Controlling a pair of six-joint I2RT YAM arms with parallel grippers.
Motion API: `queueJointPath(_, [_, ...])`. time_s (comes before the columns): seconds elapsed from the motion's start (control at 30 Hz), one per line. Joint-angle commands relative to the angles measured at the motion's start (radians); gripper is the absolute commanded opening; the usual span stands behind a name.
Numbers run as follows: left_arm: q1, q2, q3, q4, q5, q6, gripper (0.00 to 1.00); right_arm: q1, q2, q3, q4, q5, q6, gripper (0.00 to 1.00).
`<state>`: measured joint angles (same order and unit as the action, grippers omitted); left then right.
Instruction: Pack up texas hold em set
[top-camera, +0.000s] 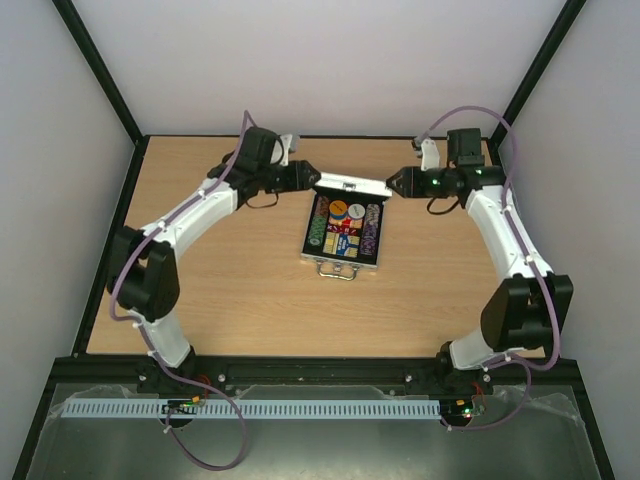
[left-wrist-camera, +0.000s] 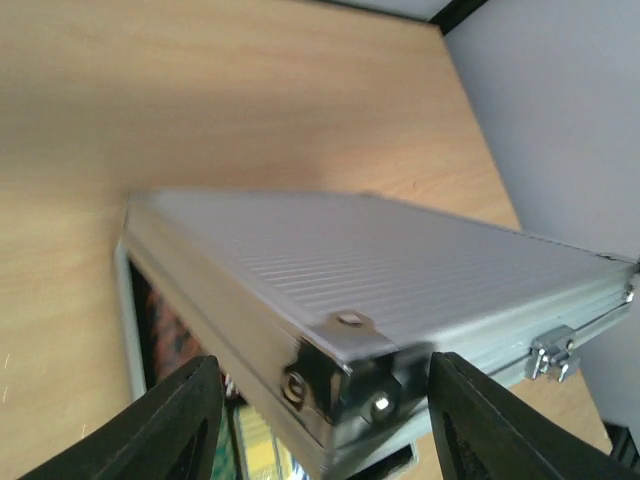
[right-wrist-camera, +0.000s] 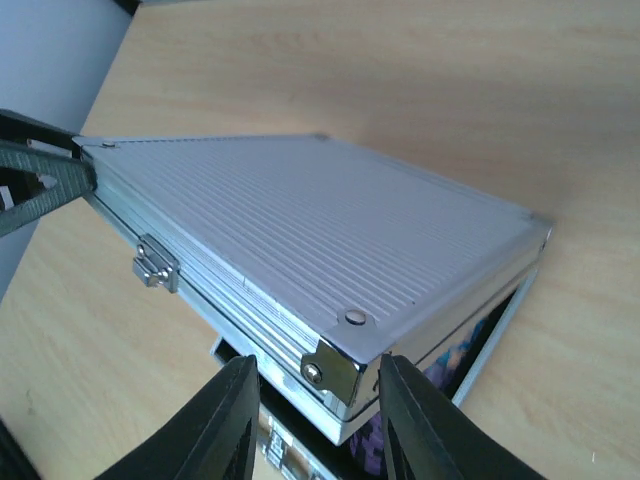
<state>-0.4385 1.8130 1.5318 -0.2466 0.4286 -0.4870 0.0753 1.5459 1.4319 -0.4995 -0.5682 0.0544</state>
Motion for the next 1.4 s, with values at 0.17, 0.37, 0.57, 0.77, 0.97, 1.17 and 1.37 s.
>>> queueJointPath(0.17, [0.001,-0.292,-0.406,-0.039,-0.118,0.011,0.71,0.007,-0.307,-0.241,-0.144,0.128,-0.095,0.39])
queueJointPath(0.37, [0.024,-0.325,-0.459,-0.008,-0.102,0.005,0.79,0.006,-0.249,-0.315,-0.082,0.138,-0.077,0.45])
queueJointPath(0.57, [0.037,-0.177,-0.386,0.037,-0.033,0.004,0.79,0.006,-0.028,-0.253,-0.038,0.121,-0.084,0.56])
queueJointPath(0.77, [0.033,-0.034,-0.325,0.099,0.016,-0.059,0.77,0.006,0.157,-0.183,-0.036,0.086,-0.097,0.59])
queueJointPath(0.97, [0.008,0.058,-0.292,0.122,0.036,-0.072,0.75,0.007,0.233,-0.163,-0.02,0.062,-0.093,0.61])
queueJointPath(1.17, [-0.02,0.102,-0.292,0.131,0.035,-0.064,0.73,0.007,0.275,-0.164,-0.014,0.067,-0.104,0.61])
queueJointPath(1.37, [-0.046,0.105,-0.317,0.144,0.02,-0.06,0.66,0.013,0.325,-0.154,-0.021,0.036,-0.116,0.54])
